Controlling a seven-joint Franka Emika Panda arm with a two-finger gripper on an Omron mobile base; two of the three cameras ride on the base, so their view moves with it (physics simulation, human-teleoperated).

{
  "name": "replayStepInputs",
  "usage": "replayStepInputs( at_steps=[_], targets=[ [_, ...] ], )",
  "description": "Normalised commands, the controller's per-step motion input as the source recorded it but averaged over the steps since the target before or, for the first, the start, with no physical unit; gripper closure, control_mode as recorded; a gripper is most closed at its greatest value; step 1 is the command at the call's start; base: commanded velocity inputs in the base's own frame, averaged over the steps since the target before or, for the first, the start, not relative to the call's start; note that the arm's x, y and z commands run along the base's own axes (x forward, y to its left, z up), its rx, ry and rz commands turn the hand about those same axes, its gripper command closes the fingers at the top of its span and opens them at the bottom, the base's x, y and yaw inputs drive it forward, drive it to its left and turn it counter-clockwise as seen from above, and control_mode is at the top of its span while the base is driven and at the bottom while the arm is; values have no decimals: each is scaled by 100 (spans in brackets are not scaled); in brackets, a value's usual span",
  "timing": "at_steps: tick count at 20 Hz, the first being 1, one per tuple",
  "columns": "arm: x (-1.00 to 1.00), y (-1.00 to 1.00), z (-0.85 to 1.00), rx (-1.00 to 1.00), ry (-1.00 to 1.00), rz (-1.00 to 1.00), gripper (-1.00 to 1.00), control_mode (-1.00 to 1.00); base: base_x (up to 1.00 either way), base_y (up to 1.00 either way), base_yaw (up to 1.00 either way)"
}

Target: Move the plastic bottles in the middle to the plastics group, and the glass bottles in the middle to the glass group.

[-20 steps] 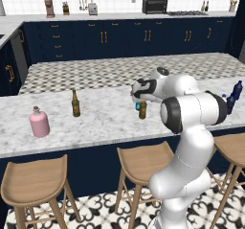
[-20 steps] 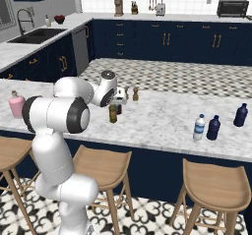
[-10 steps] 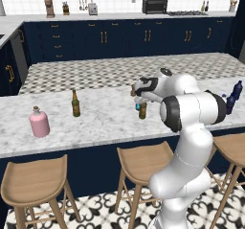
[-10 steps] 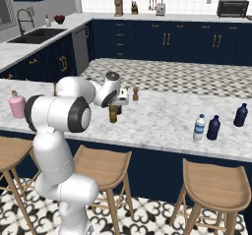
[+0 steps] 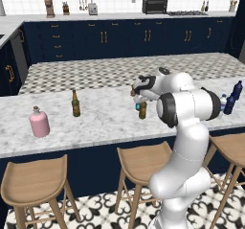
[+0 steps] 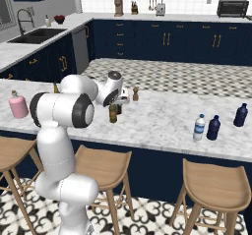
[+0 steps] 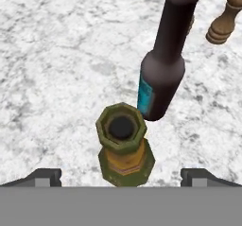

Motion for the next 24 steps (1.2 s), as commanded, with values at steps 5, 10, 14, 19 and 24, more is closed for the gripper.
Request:
replayStepInputs(
  at_steps=[5, 10, 14, 19, 24],
  targets=[
    [4, 0, -11, 0, 0, 0, -100, -100, 0, 0, 0],
    [3, 0, -18, 0, 0, 0, -100, -100, 0, 0, 0],
    [0, 0, -8, 0, -6, 0, -100, -100, 0, 0, 0],
    [0, 0, -6, 0, -7, 0, -100, -100, 0, 0, 0],
    [0, 0, -10, 0, -7, 0, -100, -100, 0, 0, 0]
  ],
)
